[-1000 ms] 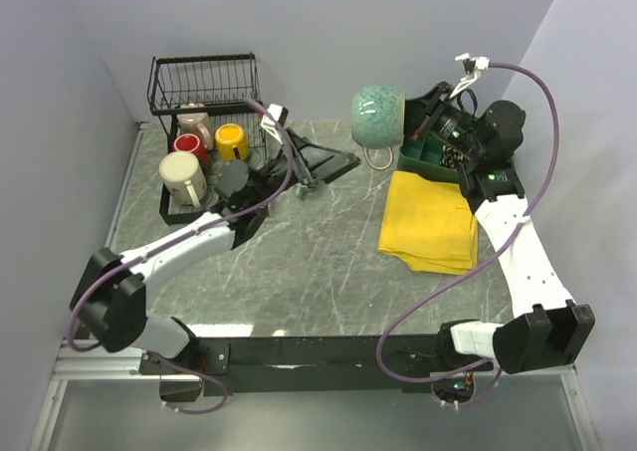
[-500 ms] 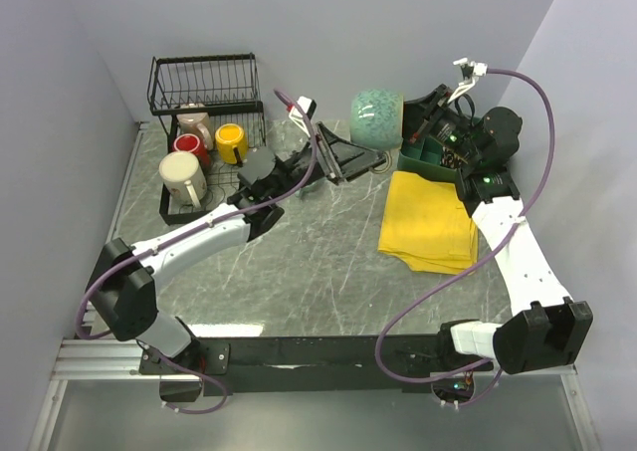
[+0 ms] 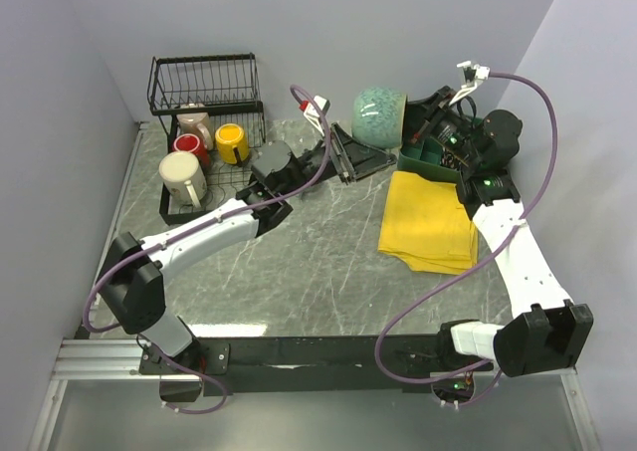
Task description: Load the cups into the dish rack
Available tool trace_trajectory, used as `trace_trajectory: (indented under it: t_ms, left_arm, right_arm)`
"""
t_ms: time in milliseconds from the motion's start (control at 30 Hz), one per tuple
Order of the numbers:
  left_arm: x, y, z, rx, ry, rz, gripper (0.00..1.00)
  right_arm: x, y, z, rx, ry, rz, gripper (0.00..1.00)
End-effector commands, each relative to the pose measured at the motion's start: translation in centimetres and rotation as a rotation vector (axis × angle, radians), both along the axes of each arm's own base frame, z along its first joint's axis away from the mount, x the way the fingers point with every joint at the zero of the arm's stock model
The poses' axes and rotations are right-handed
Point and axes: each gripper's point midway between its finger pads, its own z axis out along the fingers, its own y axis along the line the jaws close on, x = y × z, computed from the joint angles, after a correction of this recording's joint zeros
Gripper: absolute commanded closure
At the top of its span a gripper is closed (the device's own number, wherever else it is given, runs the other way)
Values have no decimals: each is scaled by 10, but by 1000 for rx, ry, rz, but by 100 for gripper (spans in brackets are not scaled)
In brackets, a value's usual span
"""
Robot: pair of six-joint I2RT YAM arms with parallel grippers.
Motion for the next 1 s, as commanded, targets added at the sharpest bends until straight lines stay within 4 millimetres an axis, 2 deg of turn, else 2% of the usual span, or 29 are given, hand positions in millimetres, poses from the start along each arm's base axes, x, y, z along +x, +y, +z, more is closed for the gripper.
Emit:
trace_trajectory:
  t_ms: [0, 100, 167, 200, 267, 300, 333, 367, 433, 467, 533, 567, 633, 667, 733, 767, 800, 833, 867, 900, 933, 967]
  left_arm:
    - [-4, 13, 45, -96, -92, 53, 61]
    - [-4, 16, 48, -101, -110, 68, 70]
    - [-4, 17, 45, -97, -115, 73, 86]
    - [-4, 18, 43, -97, -117, 75, 98]
    - [-3, 21, 40, -100, -121, 80, 99]
    - [-7, 26, 45, -123, -143, 81, 99]
    - [-6, 28, 37, -120, -128, 78, 99]
    - [-3, 32, 36, -126, -123, 87, 99]
    - [-7, 42, 33, -153, -114, 77, 99]
    - [-5, 48, 33, -164, -114, 82, 99]
    - [-5, 58, 27, -168, -101, 93, 99]
    - [-8, 65, 31, -177, -110, 100, 99]
    - [-4, 73, 21, -160, -98, 126, 99]
    - [-8, 82, 26, -170, -106, 141, 99]
    - [0, 91, 9, -133, -71, 187, 99]
    - [-5, 100, 12, -128, -75, 206, 99]
    - [0, 105, -3, -86, -64, 243, 99]
    - [9, 114, -10, -65, -43, 304, 99]
    - [9, 125, -20, -14, -5, 352, 99]
    - [14, 132, -40, 43, 11, 403, 99]
    - [21, 144, -52, 83, 39, 457, 99]
    - [24, 160, -60, 118, 68, 526, 99]
  right_arm:
    - [-33, 4, 36, 3, -161, 43, 100]
    - [-36, 6, 32, -6, -161, 58, 100]
    - [-37, 8, 26, -14, -155, 80, 100]
    - [-42, 11, 23, -26, -161, 106, 100]
    - [-45, 12, 16, -36, -154, 121, 99]
    - [-46, 12, 11, -46, -151, 126, 95]
    - [-50, 14, 7, -58, -149, 147, 91]
    - [-53, 14, 3, -68, -150, 150, 76]
    - [-57, 15, -8, -103, -146, 168, 54]
    - [-61, 15, -10, -118, -154, 172, 35]
    - [-64, 13, -21, -157, -155, 171, 18]
    - [-65, 13, -30, -187, -149, 171, 10]
    - [-71, 11, -41, -221, -150, 182, 6]
    - [-75, 10, -51, -253, -152, 196, 2]
    - [-81, 5, -65, -293, -146, 206, 0]
    - [-86, 3, -80, -338, -141, 229, 0]
    - [-89, 0, -86, -360, -141, 230, 0]
    - [-92, -6, -95, -379, -137, 215, 0]
    - [-95, -10, -108, -417, -129, 214, 0]
    - [-97, -14, -117, -438, -118, 209, 0]
    - [-101, -17, -126, -460, -106, 203, 0]
    - [-106, -21, -145, -510, -76, 217, 0]
